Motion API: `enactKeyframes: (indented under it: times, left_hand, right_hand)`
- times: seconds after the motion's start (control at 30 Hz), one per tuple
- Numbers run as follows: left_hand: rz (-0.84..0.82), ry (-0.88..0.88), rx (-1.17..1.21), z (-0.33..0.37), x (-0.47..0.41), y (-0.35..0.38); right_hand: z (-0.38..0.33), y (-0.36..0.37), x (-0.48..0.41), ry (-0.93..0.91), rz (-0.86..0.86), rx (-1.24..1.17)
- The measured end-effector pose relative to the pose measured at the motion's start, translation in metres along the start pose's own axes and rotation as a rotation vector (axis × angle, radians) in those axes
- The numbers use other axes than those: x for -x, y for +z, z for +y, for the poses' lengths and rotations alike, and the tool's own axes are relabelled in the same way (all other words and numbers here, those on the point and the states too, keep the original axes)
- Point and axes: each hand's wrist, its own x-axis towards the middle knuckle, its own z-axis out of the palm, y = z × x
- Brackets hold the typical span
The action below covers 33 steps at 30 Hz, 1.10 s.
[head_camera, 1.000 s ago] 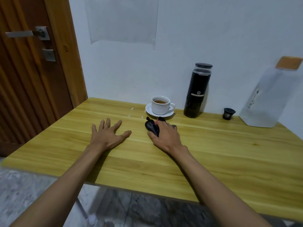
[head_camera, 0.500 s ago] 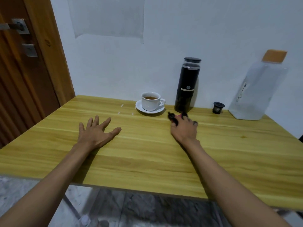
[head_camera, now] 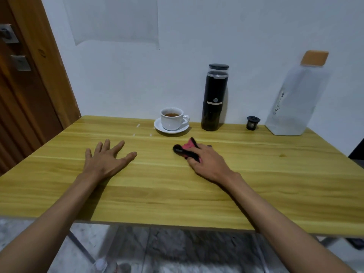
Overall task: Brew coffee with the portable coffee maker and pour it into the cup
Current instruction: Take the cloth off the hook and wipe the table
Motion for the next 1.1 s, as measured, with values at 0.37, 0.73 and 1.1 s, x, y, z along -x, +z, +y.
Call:
enactKeyframes:
  times: [0.37,0.73,1.1]
  left_hand:
    - [0.074,0.066,0.017,0.062,-0.002,-0.003]
    - [-0.092,0.365,0.109,0.209,-0.002,0.048]
    - [-0.037,0.355,0.098,0.207,-0.006,0.056]
  right_hand:
    - [0.061,-0.02,0.01,0.263,0.11,0.069]
    - [0.083,-0.029,0.01,0.181,0.088,0.053]
    - [0.204,-0.081,0.03,0.769,0.203,0.295]
